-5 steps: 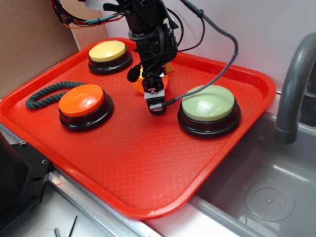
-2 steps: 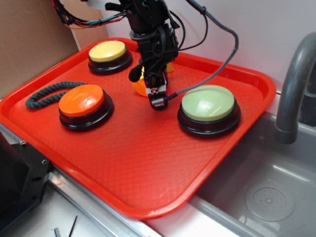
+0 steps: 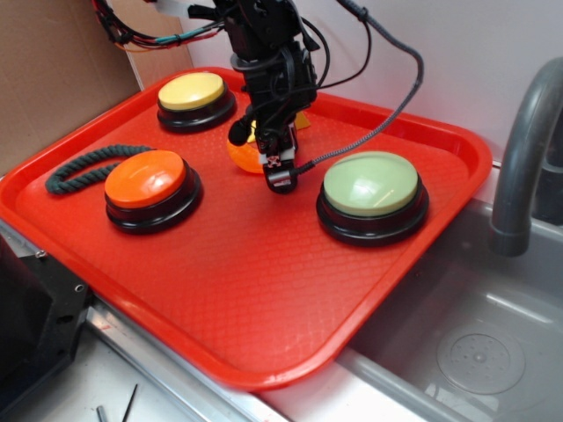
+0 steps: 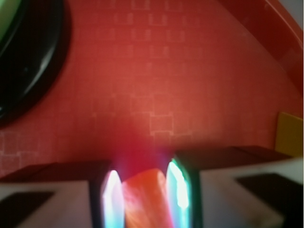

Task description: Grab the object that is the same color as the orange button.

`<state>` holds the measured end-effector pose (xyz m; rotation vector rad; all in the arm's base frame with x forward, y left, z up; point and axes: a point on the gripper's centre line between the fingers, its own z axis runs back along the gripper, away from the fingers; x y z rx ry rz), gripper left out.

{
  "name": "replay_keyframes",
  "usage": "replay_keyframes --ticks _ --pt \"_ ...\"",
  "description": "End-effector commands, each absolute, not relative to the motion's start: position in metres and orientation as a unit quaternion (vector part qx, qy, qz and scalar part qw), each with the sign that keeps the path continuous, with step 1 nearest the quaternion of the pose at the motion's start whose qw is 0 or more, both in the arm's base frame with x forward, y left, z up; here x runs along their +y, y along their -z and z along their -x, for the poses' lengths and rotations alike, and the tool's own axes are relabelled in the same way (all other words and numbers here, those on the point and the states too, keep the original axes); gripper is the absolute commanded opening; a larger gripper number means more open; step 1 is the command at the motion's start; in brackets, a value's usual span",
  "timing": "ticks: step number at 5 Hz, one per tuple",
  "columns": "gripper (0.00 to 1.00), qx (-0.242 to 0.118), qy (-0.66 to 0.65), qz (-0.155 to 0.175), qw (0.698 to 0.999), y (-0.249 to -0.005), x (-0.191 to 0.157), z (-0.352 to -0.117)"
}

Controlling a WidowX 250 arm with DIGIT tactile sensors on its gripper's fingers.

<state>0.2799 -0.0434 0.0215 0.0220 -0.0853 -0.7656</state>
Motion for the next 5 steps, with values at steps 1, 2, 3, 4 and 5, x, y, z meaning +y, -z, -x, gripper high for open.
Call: replay_keyframes --ticks 1,2,3,4,5 --pt "0.00 -0.065 0.264 -0.041 0.962 -0.099 -0.050 -0.276" --pt "0.00 -0.082 0.224 -0.070 0.969 -0.132 -0.067 -0.263" --pt "0.00 -0.088 0.185 -0.064 0.977 -0.180 -0.085 -0.226" --pt "0.00 -0.088 0.126 -0.056 0.986 -0.230 -0.096 -0.194" --pt "0.00 -0.099 0.034 -0.005 0.994 -0.267 -0.090 -0.166"
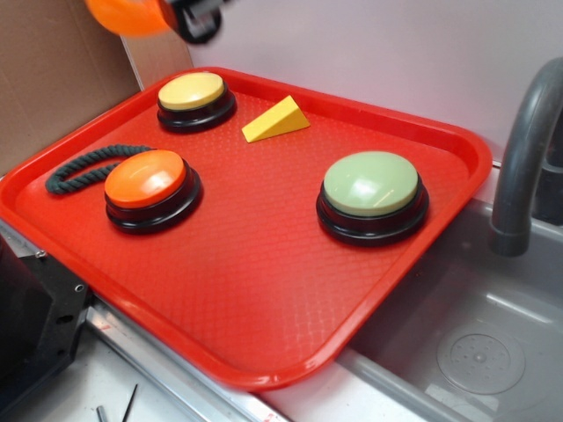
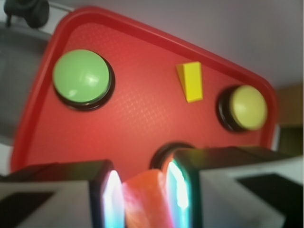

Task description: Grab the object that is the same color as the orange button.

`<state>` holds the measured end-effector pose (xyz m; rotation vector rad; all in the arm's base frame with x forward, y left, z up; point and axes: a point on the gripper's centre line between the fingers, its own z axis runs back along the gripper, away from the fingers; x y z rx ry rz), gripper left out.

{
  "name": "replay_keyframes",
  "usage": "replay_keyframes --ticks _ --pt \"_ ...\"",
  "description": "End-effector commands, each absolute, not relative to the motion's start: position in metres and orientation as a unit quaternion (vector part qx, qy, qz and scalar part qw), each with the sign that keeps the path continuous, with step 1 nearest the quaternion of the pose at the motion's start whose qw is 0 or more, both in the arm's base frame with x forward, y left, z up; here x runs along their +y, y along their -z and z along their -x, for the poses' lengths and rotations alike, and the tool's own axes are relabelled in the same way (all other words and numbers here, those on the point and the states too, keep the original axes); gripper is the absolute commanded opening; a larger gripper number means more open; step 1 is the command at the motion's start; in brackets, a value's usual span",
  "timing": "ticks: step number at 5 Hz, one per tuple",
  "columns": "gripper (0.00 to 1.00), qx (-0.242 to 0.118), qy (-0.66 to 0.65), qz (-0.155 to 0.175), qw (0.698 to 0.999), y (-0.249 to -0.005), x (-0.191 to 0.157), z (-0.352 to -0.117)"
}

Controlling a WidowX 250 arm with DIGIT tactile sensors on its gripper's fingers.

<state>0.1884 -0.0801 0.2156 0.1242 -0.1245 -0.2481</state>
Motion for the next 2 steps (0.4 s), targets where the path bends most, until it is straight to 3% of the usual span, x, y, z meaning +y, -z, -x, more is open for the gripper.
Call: replay_keyframes --ticks 1,2 --pt "0.00 -0.082 -0.017 0.054 0.995 -0.266 -0.081 -0.163" --pt "0.00 -0.037 -0.021 0.077 0.996 -0.245 -0.089 -0.173"
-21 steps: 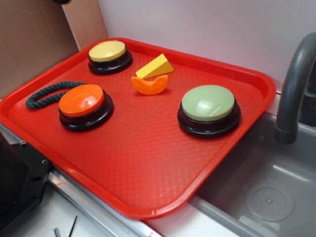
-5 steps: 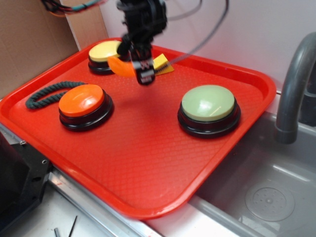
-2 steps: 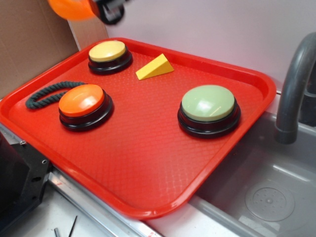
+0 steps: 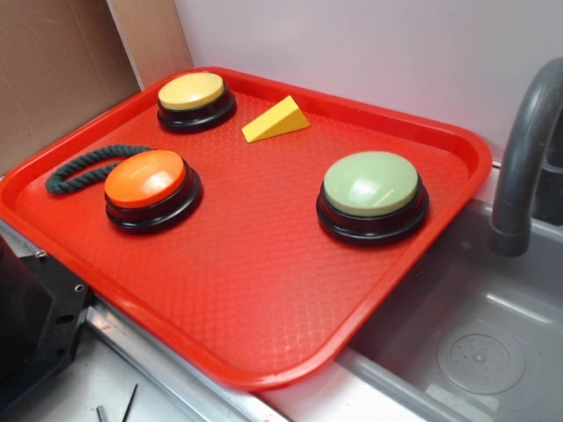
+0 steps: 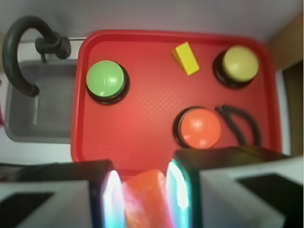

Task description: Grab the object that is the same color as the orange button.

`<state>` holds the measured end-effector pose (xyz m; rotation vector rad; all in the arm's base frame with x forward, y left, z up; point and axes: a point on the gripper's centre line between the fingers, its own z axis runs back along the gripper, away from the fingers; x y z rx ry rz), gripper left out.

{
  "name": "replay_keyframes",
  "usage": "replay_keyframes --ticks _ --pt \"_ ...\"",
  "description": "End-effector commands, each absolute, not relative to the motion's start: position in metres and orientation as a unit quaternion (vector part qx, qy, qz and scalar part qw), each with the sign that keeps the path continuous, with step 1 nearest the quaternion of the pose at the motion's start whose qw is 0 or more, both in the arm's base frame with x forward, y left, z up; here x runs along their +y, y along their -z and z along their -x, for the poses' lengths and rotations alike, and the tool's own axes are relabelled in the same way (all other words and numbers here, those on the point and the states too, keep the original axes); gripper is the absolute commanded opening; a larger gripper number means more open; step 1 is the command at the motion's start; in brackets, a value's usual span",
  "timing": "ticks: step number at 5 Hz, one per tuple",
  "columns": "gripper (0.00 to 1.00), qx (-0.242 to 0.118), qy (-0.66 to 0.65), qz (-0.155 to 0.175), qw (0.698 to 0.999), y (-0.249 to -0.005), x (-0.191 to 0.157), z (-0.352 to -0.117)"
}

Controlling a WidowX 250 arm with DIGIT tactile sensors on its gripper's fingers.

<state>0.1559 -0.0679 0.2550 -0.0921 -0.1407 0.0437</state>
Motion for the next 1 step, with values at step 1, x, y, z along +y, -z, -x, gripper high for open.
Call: replay_keyframes --ticks 1 --pt "0.00 -0.031 -0.020 0.058 0.998 -0.2390 -0.0880 -0.1798"
